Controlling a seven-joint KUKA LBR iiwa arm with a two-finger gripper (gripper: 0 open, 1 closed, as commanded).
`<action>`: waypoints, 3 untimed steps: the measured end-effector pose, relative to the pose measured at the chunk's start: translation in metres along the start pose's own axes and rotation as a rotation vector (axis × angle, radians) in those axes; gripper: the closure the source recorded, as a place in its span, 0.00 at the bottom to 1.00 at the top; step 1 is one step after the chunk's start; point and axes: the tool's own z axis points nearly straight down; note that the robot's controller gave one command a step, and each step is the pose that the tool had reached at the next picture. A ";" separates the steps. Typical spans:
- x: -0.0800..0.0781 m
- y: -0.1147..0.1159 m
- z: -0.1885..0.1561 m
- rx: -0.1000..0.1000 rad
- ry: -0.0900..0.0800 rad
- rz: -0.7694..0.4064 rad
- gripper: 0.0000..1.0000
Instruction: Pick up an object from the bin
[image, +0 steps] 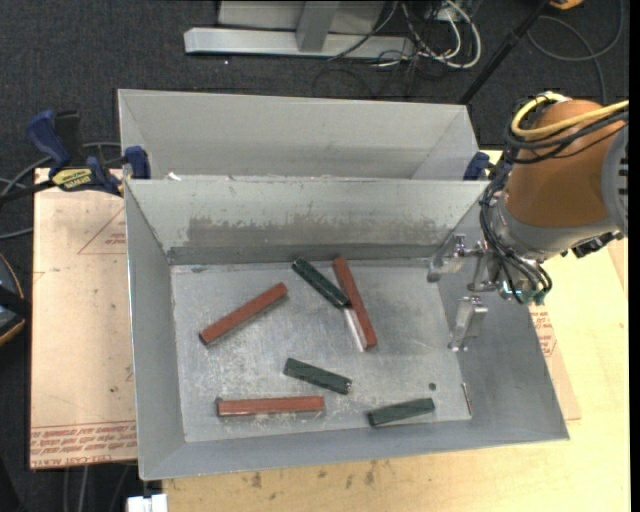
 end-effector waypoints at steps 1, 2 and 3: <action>-0.002 0.000 -0.005 0.001 -0.008 -0.002 0.00; 0.011 0.000 0.022 0.002 -0.013 -0.090 0.00; 0.036 -0.017 0.057 0.001 -0.007 -0.291 0.00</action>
Offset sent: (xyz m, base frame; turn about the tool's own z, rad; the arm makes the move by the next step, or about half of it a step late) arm -0.0504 -0.0029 -0.0969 -0.3144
